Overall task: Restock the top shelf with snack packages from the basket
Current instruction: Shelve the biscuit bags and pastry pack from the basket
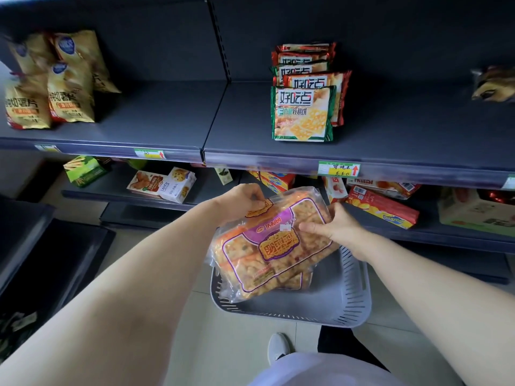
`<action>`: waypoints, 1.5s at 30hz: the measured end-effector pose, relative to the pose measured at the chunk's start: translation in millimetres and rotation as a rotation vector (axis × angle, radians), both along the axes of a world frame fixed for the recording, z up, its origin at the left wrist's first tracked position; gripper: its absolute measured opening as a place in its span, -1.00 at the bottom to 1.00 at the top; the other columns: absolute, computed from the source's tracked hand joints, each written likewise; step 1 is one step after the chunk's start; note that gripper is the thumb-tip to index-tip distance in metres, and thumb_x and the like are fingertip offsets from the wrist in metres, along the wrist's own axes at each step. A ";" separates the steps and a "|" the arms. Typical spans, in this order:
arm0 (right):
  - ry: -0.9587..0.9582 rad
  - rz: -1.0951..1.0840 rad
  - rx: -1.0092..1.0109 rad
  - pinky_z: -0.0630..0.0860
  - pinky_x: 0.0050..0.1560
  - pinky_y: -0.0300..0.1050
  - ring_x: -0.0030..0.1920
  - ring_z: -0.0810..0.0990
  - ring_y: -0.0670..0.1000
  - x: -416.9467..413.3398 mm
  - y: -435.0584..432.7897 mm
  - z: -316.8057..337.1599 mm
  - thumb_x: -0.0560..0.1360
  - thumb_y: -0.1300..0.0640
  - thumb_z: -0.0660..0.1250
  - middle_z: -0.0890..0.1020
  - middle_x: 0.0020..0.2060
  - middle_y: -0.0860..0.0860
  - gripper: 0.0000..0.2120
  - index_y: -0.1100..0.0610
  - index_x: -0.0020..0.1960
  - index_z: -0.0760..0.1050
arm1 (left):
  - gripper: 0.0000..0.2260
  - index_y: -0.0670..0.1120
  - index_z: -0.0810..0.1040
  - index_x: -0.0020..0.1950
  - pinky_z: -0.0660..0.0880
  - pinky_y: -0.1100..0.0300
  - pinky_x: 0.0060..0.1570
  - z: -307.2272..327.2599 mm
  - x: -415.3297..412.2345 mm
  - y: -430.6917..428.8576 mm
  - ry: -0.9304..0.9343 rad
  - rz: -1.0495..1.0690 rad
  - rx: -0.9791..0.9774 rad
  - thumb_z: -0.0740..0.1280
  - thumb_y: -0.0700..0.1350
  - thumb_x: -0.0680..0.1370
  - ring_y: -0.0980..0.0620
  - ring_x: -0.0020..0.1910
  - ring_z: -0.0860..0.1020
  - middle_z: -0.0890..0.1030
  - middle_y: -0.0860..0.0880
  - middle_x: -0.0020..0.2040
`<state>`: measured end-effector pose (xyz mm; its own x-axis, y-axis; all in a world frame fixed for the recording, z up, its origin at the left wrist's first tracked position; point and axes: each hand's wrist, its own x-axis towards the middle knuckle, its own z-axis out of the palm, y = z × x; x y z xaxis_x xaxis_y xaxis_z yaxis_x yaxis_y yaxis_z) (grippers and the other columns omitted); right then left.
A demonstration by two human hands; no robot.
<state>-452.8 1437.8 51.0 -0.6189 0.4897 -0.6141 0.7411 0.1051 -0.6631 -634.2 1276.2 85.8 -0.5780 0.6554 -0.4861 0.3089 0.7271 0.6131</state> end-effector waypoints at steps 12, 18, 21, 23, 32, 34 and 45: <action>0.136 -0.088 -0.127 0.47 0.19 0.04 0.20 0.54 0.06 14.5 -49.7 12.7 0.29 -0.39 0.41 0.58 0.22 -0.04 -0.24 -0.04 0.37 0.38 | -0.99 -0.12 0.51 -0.05 0.39 0.17 -0.13 19.2 14.6 -17.8 0.270 -0.016 -0.032 0.31 -0.20 0.58 -0.06 -0.09 0.49 0.56 -0.07 -0.07; 0.219 -0.264 -0.253 0.39 0.32 0.23 0.26 0.52 0.13 22.5 -64.5 21.4 0.03 -0.53 0.44 0.58 0.24 0.02 -0.01 -0.01 0.32 0.45 | -0.84 -0.15 0.63 0.04 0.43 0.15 -0.11 45.3 17.9 -39.4 0.386 -0.020 0.035 0.31 -0.10 0.59 -0.11 -0.01 0.58 0.65 -0.10 -0.01; 0.211 -0.370 -0.322 0.44 0.28 0.25 0.19 0.57 0.18 32.7 -67.7 20.7 -0.12 -0.54 0.46 0.62 0.18 0.05 0.08 0.01 0.28 0.49 | -0.70 -0.13 0.56 0.19 0.43 0.16 -0.10 58.5 16.3 -61.7 0.358 0.041 -0.114 0.24 0.05 0.63 -0.13 0.03 0.56 0.59 -0.09 0.02; 0.222 -0.430 -0.334 0.49 0.22 0.26 0.11 0.62 0.18 41.0 -72.6 27.7 0.08 -0.45 0.49 0.66 0.11 0.06 -0.15 0.01 0.21 0.52 | -0.58 -0.11 0.39 0.36 0.48 0.05 -0.01 59.3 19.0 -83.4 0.243 0.156 -0.267 0.21 0.14 0.63 -0.19 0.16 0.54 0.54 -0.13 0.20; 0.247 -0.482 -0.311 0.53 0.17 0.19 0.06 0.64 0.18 71.7 -83.2 46.6 0.27 -0.37 0.45 0.68 0.04 0.06 -0.31 0.06 0.22 0.54 | -0.25 -0.09 0.43 0.38 0.39 -0.13 0.21 49.4 67.0 -141.2 -0.467 0.615 0.002 0.17 0.47 0.45 -0.16 0.26 0.51 0.54 -0.10 0.31; 0.260 -0.479 -0.306 0.53 0.18 0.19 0.10 0.62 0.17 79.1 -88.9 50.4 0.18 -0.42 0.48 0.67 0.08 0.04 -0.20 0.04 0.26 0.52 | -0.25 -0.12 0.52 0.29 0.47 -0.08 0.16 49.0 80.9 -146.2 -0.480 0.619 0.007 0.22 0.48 0.42 -0.13 0.13 0.59 0.62 -0.10 0.19; 0.376 -0.496 -0.196 0.51 0.19 0.26 0.16 0.57 0.18 119.5 -157.0 93.4 0.42 -0.26 0.36 0.59 0.20 0.05 -0.42 0.01 0.34 0.42 | -0.61 -0.11 0.61 0.16 0.65 -0.04 -0.15 70.0 180.4 -213.4 -0.499 0.825 0.375 0.36 0.17 0.54 -0.13 -0.13 0.70 0.73 -0.11 -0.07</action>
